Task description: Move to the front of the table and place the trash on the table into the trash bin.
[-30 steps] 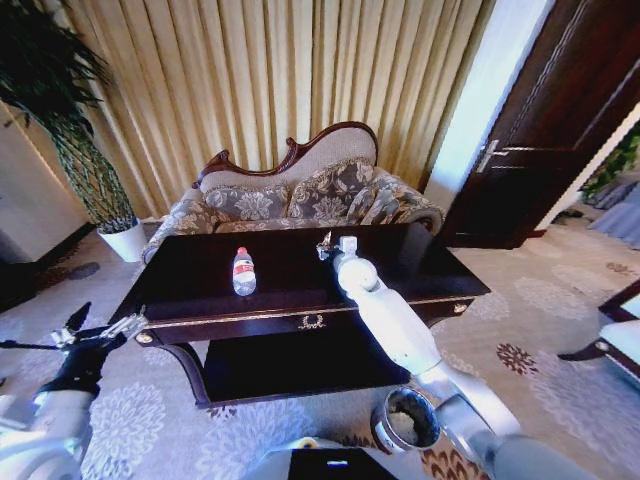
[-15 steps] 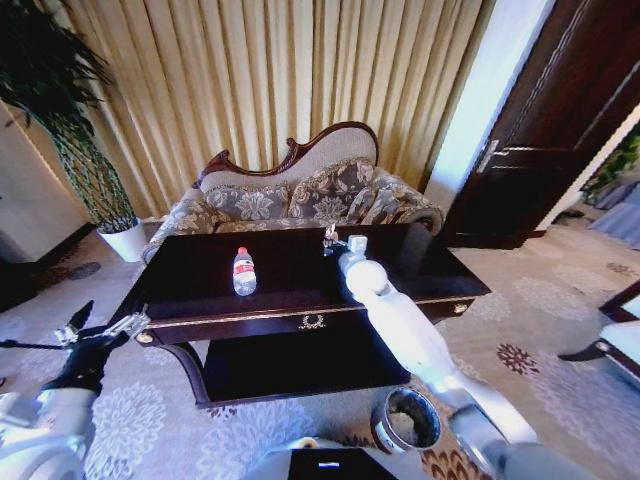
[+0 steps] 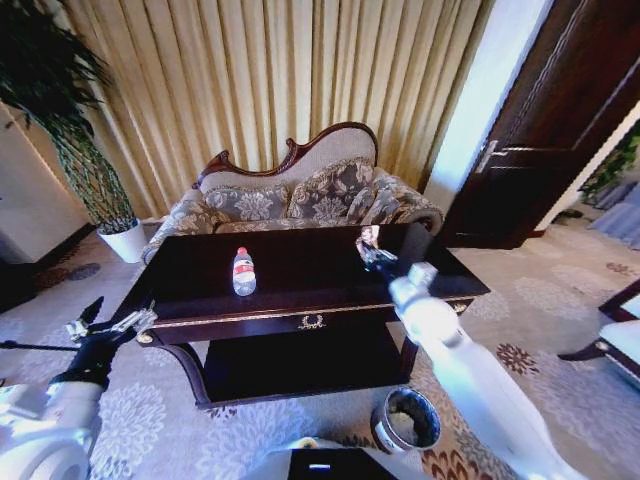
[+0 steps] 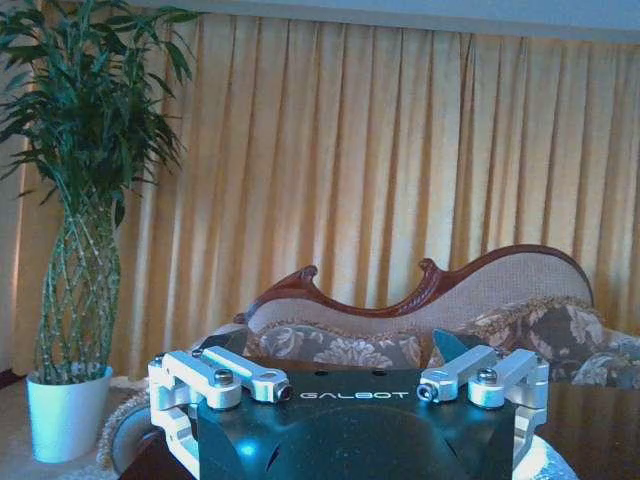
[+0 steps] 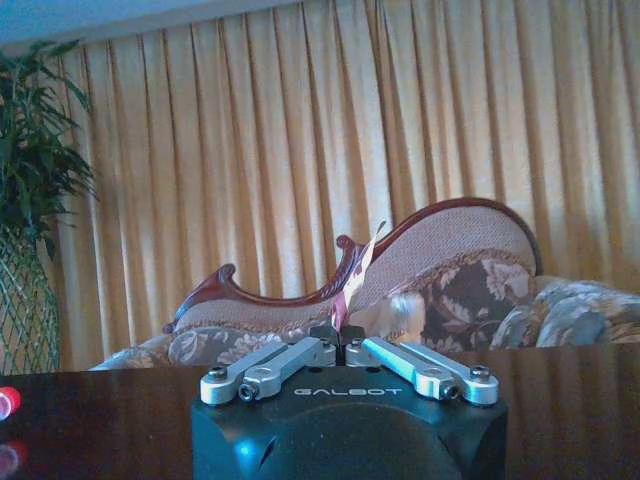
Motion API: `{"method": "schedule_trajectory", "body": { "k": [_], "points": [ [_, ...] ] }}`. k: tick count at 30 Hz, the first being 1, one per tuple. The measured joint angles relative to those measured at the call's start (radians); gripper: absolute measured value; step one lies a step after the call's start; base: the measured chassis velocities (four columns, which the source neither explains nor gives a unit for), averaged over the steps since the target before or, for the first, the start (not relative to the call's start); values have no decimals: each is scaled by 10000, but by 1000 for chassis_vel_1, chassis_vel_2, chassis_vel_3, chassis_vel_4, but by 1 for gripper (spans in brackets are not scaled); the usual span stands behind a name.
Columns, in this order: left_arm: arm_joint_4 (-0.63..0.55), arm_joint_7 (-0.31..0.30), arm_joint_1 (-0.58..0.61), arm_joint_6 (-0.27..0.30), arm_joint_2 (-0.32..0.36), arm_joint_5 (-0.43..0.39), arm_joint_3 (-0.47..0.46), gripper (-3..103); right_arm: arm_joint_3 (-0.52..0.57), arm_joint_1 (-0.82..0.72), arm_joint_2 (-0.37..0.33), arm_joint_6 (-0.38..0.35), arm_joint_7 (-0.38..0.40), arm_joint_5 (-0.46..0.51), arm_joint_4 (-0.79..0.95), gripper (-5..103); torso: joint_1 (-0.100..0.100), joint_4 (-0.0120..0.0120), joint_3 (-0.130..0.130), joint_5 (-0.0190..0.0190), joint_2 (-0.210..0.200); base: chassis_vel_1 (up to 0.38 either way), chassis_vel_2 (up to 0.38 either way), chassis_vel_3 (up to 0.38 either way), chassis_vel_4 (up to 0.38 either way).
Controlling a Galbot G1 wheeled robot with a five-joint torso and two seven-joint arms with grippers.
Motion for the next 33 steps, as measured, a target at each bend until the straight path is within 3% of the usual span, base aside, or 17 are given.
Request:
{"method": "schedule_trajectory", "body": {
  "k": [9,14,30,33],
  "points": [
    [0,-4,-32,71,126,-55,145,100,2456,-3077,425,705,-461,-700,857,0,0,-2,0,-4,0,0,0,0,0],
    [0,-2,-108,202,151,-46,314,100,3003,-4091,666,805,-529,-702,1450,0,0,0,0,-2,0,0,0,0,0],
    [0,-12,-90,454,211,22,299,100,2845,-4446,1028,761,-517,-1040,2287,0,4,2,3,-3,-2,50,-50,-54,52],
    [0,-32,-92,501,212,503,176,100,2681,-4372,1062,734,-505,-1175,2227,0,1,2,1,-3,-1,187,-194,-184,202]
  ]
}}
